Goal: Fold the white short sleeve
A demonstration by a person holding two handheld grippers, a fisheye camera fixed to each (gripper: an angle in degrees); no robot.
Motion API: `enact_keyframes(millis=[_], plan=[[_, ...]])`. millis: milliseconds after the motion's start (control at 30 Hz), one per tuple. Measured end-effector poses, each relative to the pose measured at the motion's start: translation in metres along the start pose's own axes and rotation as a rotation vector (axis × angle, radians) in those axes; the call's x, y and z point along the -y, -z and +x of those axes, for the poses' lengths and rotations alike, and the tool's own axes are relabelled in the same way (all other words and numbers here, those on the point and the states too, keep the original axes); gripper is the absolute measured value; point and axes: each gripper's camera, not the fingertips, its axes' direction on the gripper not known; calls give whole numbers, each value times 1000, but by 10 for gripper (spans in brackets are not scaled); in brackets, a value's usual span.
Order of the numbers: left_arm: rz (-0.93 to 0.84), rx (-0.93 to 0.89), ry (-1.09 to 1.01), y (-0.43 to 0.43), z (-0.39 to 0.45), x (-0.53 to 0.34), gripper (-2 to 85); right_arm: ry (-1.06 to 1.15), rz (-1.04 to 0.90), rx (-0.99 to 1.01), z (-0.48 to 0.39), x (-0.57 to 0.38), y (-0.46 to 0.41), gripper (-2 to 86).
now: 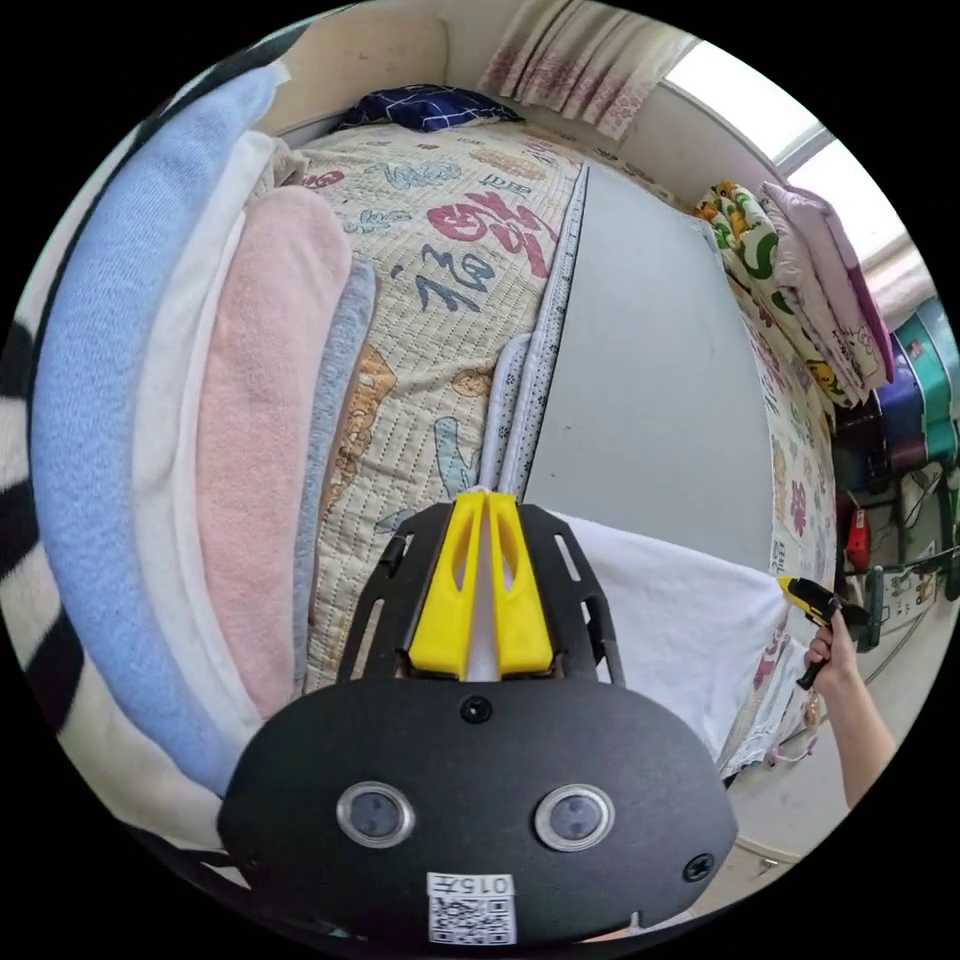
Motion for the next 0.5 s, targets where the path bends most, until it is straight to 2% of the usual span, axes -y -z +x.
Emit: enact_keyframes(millis=[133, 333, 400, 500], plan=[[-15, 47, -71, -4, 12, -14, 7, 31, -5, -5, 9, -3, -22, 13], [87, 247, -181, 19, 42, -59, 17, 213, 65, -232, -17, -58, -29, 40], [77, 244, -177, 23, 48, -76, 14, 290, 76, -267, -36, -86, -40, 44], [51, 173, -104, 27, 58, -102, 1, 290, 45, -264, -57, -120, -75, 59]])
